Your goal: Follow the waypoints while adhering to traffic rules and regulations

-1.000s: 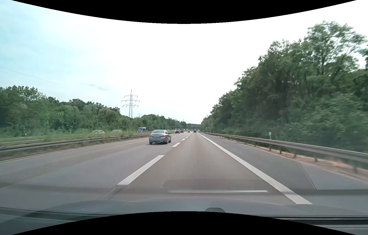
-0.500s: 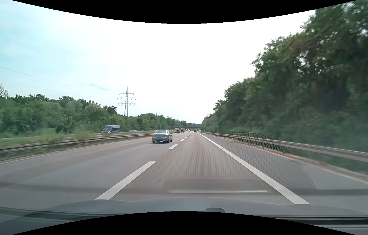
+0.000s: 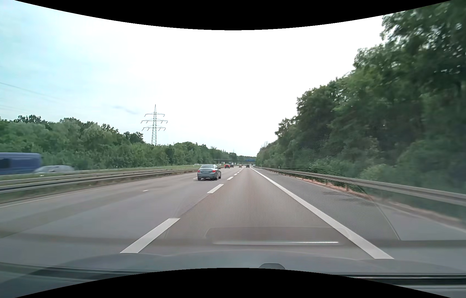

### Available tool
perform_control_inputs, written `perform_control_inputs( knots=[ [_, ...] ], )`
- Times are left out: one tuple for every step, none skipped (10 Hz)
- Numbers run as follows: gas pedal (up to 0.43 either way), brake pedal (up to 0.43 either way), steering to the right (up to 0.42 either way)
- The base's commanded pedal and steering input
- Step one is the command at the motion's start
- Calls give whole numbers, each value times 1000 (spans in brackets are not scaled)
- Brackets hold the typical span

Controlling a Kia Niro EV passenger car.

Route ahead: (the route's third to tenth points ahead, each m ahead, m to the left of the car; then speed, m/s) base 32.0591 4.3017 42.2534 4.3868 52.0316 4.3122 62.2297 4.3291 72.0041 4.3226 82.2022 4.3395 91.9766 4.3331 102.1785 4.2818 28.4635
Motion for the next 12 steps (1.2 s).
perform_control_inputs(
  knots=[
    [98,0,-3],
    [98,0,-3],
    [98,0,-3],
    [98,0,-2],
    [98,0,-2],
    [98,0,-3],
    [98,0,-3],
    [98,0,-3],
    [98,0,-3],
    [98,0,-3],
    [98,0,-3],
    [98,0,-3]
  ],
)
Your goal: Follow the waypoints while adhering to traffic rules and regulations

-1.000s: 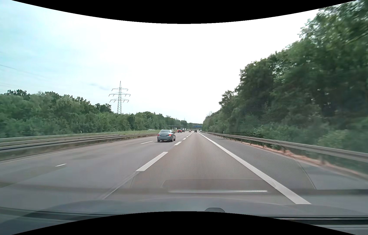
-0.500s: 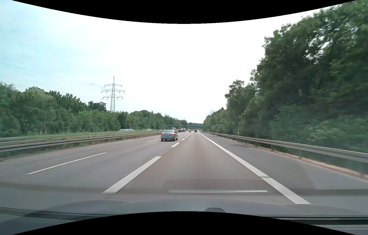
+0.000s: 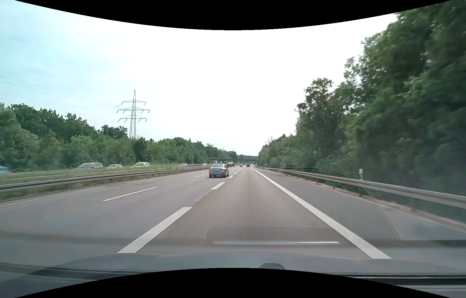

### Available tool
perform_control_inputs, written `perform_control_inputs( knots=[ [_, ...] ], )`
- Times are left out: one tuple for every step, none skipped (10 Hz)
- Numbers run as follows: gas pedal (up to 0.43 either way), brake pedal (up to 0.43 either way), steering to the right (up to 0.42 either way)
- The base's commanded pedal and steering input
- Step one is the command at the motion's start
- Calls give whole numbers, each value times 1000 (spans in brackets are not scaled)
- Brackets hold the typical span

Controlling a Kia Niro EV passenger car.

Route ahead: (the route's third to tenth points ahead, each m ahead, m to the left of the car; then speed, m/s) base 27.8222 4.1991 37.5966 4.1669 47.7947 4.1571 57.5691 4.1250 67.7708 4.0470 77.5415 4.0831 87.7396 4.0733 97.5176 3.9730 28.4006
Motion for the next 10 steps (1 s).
perform_control_inputs(
  knots=[
    [98,0,-3],
    [98,0,-3],
    [98,0,-3],
    [98,0,-3],
    [98,0,-3],
    [98,0,-3],
    [98,0,-3],
    [98,0,-3],
    [98,0,-3],
    [98,0,-4]
  ],
)
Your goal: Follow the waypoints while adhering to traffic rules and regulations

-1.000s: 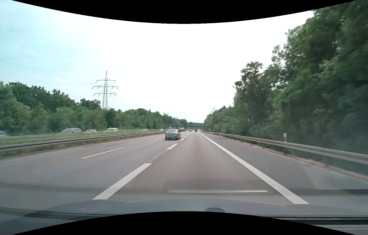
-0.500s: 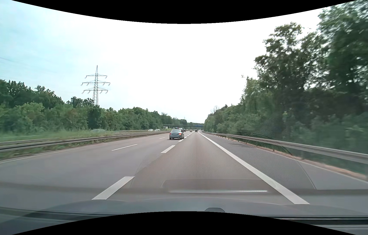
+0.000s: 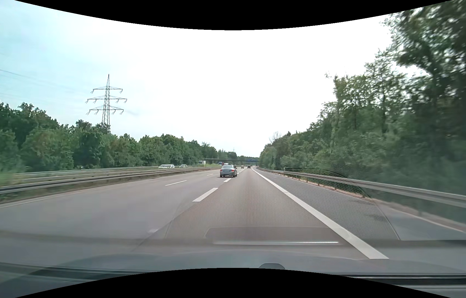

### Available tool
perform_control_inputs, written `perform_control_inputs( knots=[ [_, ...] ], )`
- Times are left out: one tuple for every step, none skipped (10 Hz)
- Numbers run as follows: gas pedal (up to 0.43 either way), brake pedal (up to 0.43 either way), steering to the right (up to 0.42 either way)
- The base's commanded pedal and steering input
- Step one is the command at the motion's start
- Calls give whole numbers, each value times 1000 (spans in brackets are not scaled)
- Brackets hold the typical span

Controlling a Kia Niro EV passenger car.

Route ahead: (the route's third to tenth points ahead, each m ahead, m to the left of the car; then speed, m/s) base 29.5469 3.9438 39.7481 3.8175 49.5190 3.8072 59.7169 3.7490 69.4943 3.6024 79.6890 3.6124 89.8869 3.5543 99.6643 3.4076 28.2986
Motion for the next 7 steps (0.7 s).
perform_control_inputs(
  knots=[
    [98,0,-3],
    [98,0,-3],
    [98,0,-3],
    [98,0,-3],
    [98,0,-3],
    [98,0,-3],
    [98,0,-3]
  ],
)
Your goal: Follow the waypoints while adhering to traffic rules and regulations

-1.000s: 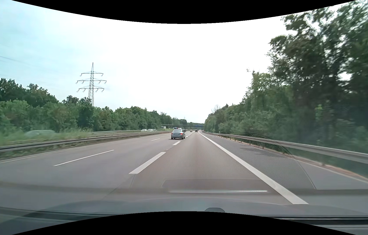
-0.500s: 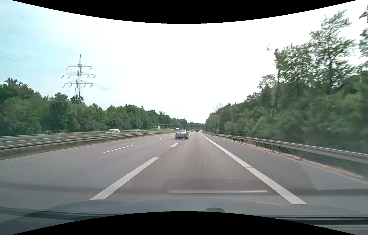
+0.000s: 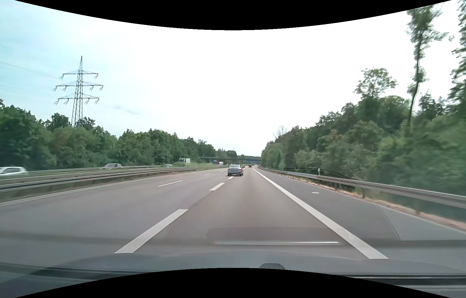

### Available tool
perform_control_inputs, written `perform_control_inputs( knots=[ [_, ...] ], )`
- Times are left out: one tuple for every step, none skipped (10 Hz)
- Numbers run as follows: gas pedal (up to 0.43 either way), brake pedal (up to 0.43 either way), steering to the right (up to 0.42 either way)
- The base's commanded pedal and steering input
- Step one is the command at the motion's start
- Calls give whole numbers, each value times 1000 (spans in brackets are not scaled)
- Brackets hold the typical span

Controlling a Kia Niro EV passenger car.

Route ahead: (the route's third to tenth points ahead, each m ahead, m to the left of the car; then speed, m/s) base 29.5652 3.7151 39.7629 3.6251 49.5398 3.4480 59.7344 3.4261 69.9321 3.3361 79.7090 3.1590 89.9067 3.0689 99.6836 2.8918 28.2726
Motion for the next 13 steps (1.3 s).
perform_control_inputs(
  knots=[
    [98,0,-3],
    [98,0,-3],
    [98,0,-3],
    [98,0,-3],
    [98,0,-3],
    [98,0,-3],
    [98,0,-3],
    [98,0,-3],
    [98,0,-3],
    [98,0,-3],
    [98,0,-3],
    [98,0,-3],
    [98,0,-4]
  ],
)
